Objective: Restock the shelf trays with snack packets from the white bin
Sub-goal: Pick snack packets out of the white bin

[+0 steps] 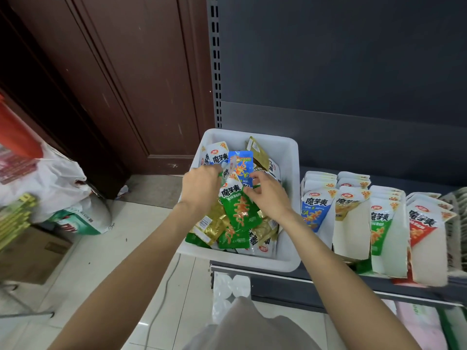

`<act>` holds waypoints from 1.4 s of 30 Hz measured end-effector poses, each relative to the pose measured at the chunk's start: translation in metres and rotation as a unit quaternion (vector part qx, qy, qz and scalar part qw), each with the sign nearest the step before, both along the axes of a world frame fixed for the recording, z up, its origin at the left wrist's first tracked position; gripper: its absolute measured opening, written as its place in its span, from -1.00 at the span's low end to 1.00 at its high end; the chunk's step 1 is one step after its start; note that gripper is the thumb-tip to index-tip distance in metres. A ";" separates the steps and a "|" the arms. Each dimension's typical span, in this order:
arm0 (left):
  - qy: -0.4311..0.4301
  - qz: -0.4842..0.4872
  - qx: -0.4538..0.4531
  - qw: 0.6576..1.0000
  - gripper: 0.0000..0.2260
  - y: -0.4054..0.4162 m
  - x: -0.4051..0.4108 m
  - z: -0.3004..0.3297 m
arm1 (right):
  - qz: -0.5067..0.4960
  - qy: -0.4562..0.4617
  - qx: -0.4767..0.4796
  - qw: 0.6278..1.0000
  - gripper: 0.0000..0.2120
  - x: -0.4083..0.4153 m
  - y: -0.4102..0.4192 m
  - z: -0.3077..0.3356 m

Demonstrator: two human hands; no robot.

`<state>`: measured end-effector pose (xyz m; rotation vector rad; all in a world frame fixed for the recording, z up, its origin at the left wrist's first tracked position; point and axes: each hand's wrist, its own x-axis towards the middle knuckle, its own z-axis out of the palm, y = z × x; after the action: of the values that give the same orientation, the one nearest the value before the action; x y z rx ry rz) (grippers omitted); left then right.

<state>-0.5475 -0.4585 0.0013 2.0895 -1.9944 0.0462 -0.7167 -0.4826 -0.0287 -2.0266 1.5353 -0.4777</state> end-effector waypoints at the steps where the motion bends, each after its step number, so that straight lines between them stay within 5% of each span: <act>1: 0.061 0.000 -0.037 0.997 -0.84 0.002 0.001 0.003 | -0.006 -0.056 0.008 0.998 -0.57 0.000 0.002 0.006; 5: 0.368 0.007 -0.088 0.926 -0.84 0.010 -0.008 0.019 | -0.055 -0.273 0.048 0.959 -0.55 -0.002 0.012 0.031; 8: 0.645 0.021 0.039 0.763 -0.94 0.015 -0.022 0.030 | -0.084 -0.350 0.055 0.931 -0.62 -0.013 0.015 0.042; 9: 0.689 0.023 0.074 0.720 -0.95 0.017 -0.025 0.031 | -0.088 -0.363 0.064 0.926 -0.64 -0.017 0.016 0.045; 11: 0.712 0.022 0.103 0.695 -0.94 0.018 -0.030 0.029 | -0.081 -0.361 0.066 0.927 -0.71 -0.026 0.019 0.049; 15: 0.709 0.033 0.107 0.696 -0.90 0.019 -0.039 0.024 | -0.090 -0.352 0.064 0.930 -0.79 -0.039 0.024 0.048; 21: 0.566 -0.131 0.074 0.811 -0.87 0.024 -0.066 0.029 | -0.117 -0.372 0.022 0.920 -0.40 -0.084 0.045 0.060; 28: 0.451 -0.266 0.099 0.846 -0.84 0.017 -0.142 0.030 | -0.165 -0.289 -0.052 0.942 -0.87 -0.173 0.084 0.063; 31: 0.426 -0.307 0.104 0.845 -0.86 0.011 -0.182 0.022 | -0.213 -0.286 -0.122 0.926 -0.73 -0.206 0.105 0.064; 36: 0.233 -0.374 0.088 0.893 -0.71 0.005 -0.230 -0.004 | -0.339 -0.137 -0.231 0.902 -0.83 -0.278 0.122 0.057; 42: 0.089 -0.382 0.100 0.914 -0.58 0.004 -0.257 -0.035 | -0.264 0.013 -0.231 0.936 -0.85 -0.291 0.096 0.046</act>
<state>-0.8044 -0.4541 -0.0334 1.2004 -2.6166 -0.4893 -1.0082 -0.3867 0.0177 -1.9152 2.1478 -1.1138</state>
